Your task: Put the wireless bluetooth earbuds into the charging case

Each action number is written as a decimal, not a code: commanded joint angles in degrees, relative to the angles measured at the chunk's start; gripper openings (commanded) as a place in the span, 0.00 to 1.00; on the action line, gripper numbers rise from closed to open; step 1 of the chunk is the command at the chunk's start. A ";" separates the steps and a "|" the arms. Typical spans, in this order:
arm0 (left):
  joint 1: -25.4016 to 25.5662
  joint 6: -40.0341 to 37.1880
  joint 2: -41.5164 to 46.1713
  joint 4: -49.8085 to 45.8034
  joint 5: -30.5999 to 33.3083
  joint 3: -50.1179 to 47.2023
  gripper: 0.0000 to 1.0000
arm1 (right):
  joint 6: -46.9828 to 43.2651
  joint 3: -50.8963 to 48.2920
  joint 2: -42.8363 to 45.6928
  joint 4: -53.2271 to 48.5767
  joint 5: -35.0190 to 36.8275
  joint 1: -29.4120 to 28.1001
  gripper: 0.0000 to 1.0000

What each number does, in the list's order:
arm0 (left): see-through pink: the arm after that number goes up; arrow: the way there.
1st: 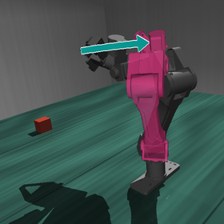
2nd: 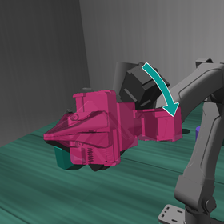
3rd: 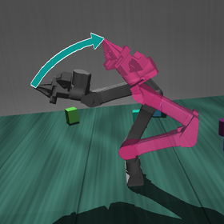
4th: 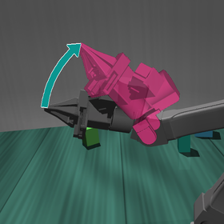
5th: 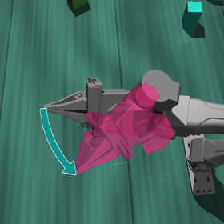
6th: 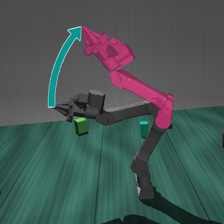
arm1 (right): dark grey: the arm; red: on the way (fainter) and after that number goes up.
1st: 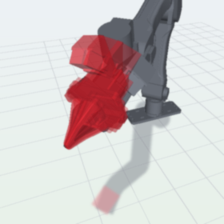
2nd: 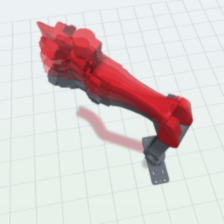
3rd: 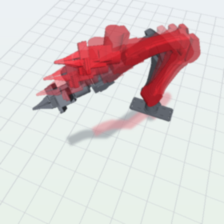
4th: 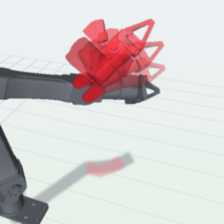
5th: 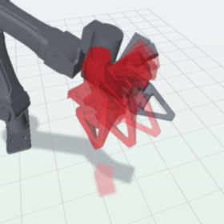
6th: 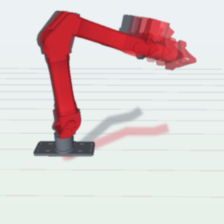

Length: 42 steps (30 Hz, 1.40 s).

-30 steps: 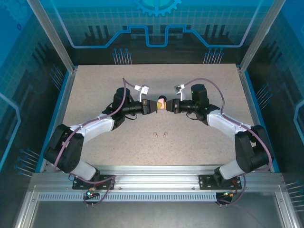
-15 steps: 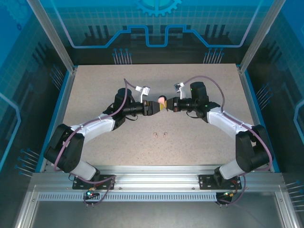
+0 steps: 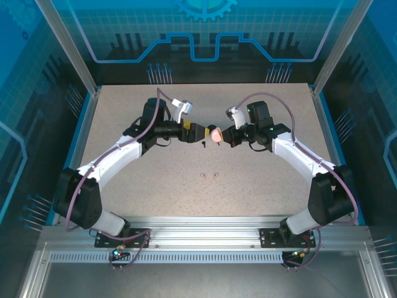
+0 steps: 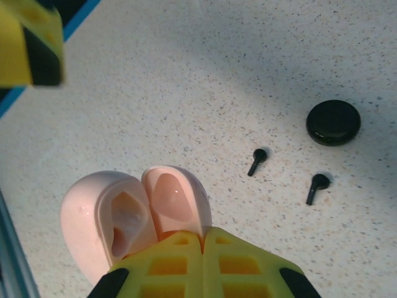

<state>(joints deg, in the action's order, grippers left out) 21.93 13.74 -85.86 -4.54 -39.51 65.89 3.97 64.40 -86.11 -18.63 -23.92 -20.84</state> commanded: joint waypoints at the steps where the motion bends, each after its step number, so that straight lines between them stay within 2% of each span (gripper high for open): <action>1: -0.16 -10.13 -4.09 -16.14 -7.49 6.47 0.95 | -8.09 3.24 0.70 -5.37 1.69 -0.20 0.00; 8: -0.05 -16.44 -10.15 -26.72 -10.21 14.47 0.77 | -9.55 6.01 -0.63 -7.19 2.32 -2.47 0.00; 19: 0.73 -19.15 -16.97 -32.16 -13.92 21.42 0.53 | -11.17 9.05 -3.32 -9.57 3.68 -5.79 0.00; 42: 0.81 -19.46 -19.48 -31.92 -16.30 21.47 0.48 | -11.35 11.51 -4.16 -10.63 2.89 -6.14 0.00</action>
<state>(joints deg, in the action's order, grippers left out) 22.39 -4.99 -104.42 -36.18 -53.54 85.82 -6.52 74.02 -89.43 -27.92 -20.10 -26.00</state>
